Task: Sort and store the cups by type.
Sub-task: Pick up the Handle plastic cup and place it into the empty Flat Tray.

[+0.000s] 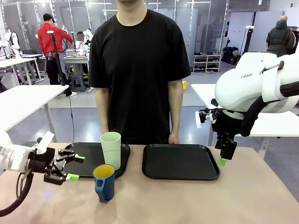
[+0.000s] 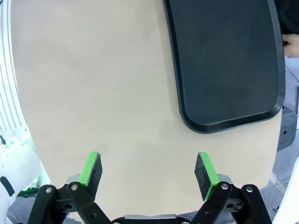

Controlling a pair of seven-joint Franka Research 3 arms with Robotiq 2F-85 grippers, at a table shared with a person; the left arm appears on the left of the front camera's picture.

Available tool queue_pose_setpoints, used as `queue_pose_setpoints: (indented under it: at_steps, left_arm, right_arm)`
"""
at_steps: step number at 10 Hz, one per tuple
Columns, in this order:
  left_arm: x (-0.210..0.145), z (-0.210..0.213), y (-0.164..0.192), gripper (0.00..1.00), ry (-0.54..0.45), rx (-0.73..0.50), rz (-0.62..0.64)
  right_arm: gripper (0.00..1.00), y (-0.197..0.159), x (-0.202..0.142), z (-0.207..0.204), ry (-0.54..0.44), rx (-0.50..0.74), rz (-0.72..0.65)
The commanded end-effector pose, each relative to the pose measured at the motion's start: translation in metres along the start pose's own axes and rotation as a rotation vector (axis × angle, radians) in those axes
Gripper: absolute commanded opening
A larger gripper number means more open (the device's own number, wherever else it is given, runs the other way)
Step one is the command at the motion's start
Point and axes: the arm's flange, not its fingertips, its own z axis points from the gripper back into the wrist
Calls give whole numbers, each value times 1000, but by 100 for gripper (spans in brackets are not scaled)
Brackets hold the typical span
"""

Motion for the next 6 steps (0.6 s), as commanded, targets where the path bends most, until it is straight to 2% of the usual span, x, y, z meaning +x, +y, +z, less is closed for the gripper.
queue_pose_setpoints:
  at_steps: [1, 3, 6]
  left_arm:
    - [-42, -23, -28, 100, 7, 8, -65]
    - [-49, -36, -33, 100, 9, -29, -59]
    - [-60, -41, -28, 100, 83, -44, -73]
  right_arm:
    - [100, 0, -2, 1, 3, -9, 2]
    - [100, 0, -2, 1, 3, -9, 2]
    - [100, 0, -2, 1, 3, -9, 2]
